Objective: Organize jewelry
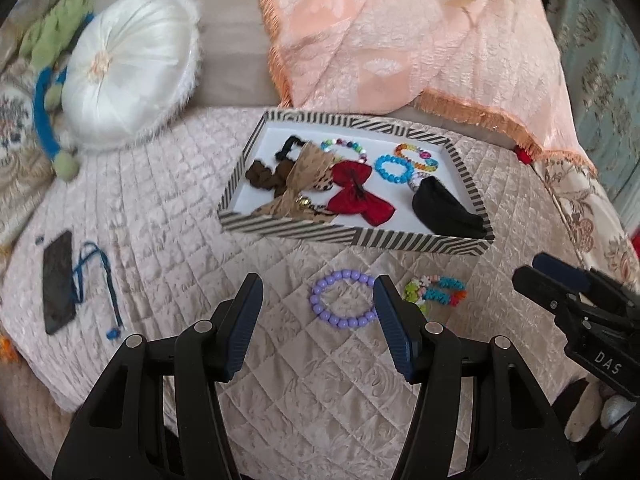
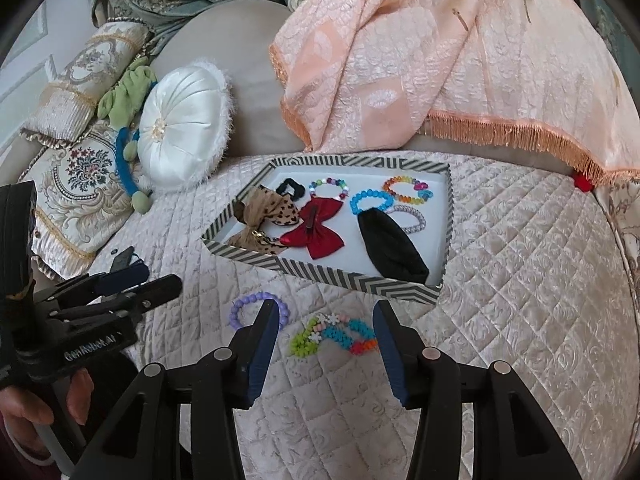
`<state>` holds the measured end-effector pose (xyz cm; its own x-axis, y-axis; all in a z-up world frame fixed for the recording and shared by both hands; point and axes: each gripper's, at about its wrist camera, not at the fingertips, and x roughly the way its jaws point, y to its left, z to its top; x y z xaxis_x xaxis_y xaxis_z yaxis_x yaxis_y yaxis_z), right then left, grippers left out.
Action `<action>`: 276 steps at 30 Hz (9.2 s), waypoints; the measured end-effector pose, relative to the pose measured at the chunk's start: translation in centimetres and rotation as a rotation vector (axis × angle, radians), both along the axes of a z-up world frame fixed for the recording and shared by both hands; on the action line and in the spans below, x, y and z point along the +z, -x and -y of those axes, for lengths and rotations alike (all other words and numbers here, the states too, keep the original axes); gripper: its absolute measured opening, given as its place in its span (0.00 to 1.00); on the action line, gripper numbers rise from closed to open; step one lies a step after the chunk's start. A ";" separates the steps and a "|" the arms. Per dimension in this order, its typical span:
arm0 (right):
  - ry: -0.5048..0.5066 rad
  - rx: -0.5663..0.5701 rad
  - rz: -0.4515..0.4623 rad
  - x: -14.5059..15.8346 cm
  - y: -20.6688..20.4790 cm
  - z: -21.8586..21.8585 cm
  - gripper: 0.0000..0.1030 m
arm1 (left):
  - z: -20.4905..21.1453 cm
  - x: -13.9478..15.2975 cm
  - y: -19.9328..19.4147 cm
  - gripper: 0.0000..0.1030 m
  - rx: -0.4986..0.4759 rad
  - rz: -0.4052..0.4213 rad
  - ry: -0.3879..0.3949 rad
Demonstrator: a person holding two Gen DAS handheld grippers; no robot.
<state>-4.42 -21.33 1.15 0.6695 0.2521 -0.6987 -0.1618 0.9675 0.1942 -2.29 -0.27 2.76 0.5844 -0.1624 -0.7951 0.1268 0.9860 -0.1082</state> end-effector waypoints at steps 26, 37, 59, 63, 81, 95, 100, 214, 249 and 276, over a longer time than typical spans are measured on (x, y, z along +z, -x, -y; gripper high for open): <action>0.150 0.013 -0.134 -9.3 -5.6 0.3 0.37 | 0.3 -9.5 -5.8 0.56 0.051 -0.243 0.052; 0.073 0.043 -0.091 -8.4 -4.4 0.5 0.12 | 1.3 -9.9 -6.4 0.14 0.037 -0.204 0.003; -0.046 0.057 0.112 1.7 -0.1 1.6 0.12 | 0.9 -1.6 -2.8 0.08 -0.028 -0.072 0.046; -0.049 0.072 0.127 2.4 0.3 1.3 0.12 | 1.2 -0.6 -2.5 0.08 -0.032 -0.049 0.033; -0.009 0.091 0.159 4.7 -0.5 1.1 0.12 | 2.5 2.5 -3.8 0.08 -0.064 0.021 -0.017; -0.024 0.106 0.140 4.7 -3.9 1.1 0.12 | 2.1 3.2 -8.5 0.08 -0.035 0.009 -0.023; -0.023 0.119 0.119 4.0 -5.9 0.5 0.12 | 1.9 4.2 -11.3 0.08 -0.019 0.022 -0.030; 0.042 -0.075 0.143 4.7 -5.3 -2.2 0.43 | 2.1 4.9 -5.2 0.46 0.086 0.159 -0.071; 0.044 -0.061 0.125 4.3 -6.0 -2.6 0.48 | 1.5 4.8 -5.8 0.46 0.105 0.163 -0.075; 0.038 -0.062 0.104 3.1 -6.9 -1.3 0.51 | 1.6 3.5 -6.8 0.46 0.085 0.144 -0.073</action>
